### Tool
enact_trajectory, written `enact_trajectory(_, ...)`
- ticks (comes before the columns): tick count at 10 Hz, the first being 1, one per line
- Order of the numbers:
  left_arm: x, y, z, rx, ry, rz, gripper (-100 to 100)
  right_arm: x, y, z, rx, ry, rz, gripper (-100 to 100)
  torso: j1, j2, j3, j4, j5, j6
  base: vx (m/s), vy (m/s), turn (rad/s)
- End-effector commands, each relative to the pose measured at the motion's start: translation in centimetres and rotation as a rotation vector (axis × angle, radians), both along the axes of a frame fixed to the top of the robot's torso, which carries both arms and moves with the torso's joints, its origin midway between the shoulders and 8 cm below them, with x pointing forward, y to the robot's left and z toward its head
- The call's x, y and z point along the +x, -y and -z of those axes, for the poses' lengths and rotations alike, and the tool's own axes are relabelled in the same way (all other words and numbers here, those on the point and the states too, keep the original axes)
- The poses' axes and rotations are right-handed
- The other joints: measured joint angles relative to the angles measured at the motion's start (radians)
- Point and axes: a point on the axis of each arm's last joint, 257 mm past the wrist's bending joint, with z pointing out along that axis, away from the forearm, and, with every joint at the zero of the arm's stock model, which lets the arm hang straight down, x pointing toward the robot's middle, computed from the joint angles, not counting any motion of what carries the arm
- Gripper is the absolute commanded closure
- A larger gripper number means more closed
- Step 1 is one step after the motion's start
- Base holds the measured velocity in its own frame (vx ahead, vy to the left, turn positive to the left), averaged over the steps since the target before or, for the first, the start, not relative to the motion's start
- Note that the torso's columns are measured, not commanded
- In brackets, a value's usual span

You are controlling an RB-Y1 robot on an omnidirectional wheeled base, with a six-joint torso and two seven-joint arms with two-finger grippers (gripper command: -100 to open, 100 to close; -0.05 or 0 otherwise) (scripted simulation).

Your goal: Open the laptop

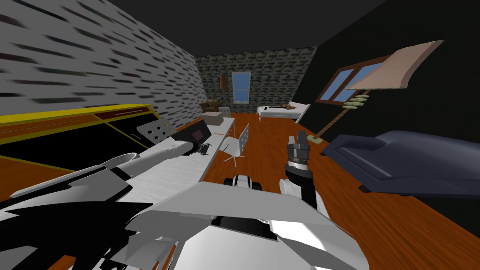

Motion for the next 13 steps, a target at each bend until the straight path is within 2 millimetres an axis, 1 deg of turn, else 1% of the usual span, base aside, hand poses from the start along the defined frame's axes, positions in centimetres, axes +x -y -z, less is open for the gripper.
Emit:
enact_trajectory(1,-0.4,-1.6,0.4,0.113,-0.033,0.055,-100,0.0,0.0,0.0,0.000,0.000,0.000,0,0.000,0.000,0.000,0.000,0.000,0.000,0.008,-0.010,0.033)
enact_trajectory(2,-1.0,-2.0,1.1,0.144,-0.048,0.071,-100,0.0,0.0,0.0,0.000,0.000,0.000,0,-0.001,-0.001,-0.001,0.000,0.000,0.000,0.013,-0.015,0.015)
enact_trajectory(5,-0.7,-3.5,1.0,0.227,-0.034,0.093,-100,0.0,0.0,0.0,0.000,0.000,0.000,0,0.000,0.000,0.000,0.000,0.000,0.000,0.003,-0.003,-0.001)
enact_trajectory(6,-1.3,-5.1,1.2,0.309,-0.078,0.134,-100,0.0,0.0,0.0,0.000,0.000,0.000,0,0.000,0.000,0.000,0.000,0.000,0.000,0.012,-0.008,0.024)
enact_trajectory(7,-1.9,-5.4,1.9,0.336,-0.094,0.151,-100,0.0,0.0,0.0,0.000,0.000,0.000,0,-0.001,-0.001,0.000,0.000,0.000,0.000,0.013,-0.013,0.014)
enact_trajectory(10,-1.5,-7.0,1.5,0.424,-0.080,0.175,-100,0.0,0.0,0.0,0.000,0.000,0.000,0,0.000,0.000,0.000,0.000,0.000,0.000,0.002,-0.003,-0.001)
enact_trajectory(11,-1.4,-7.3,1.4,0.438,-0.077,0.179,-100,0.0,0.0,0.0,0.000,0.000,0.000,0,0.000,0.000,0.000,0.000,0.000,0.000,0.000,0.000,0.000)
enact_trajectory(12,-2.1,-9.2,1.2,0.528,-0.124,0.216,-100,0.0,0.0,0.0,0.000,0.000,0.000,0,0.000,0.000,0.000,0.000,0.000,0.000,0.006,-0.009,0.016)
enact_trajectory(13,-2.7,-9.6,1.8,0.556,-0.141,0.235,-100,0.0,0.0,0.0,0.000,0.000,0.000,0,-0.001,-0.001,-0.001,0.000,0.000,0.000,0.012,-0.012,0.008)
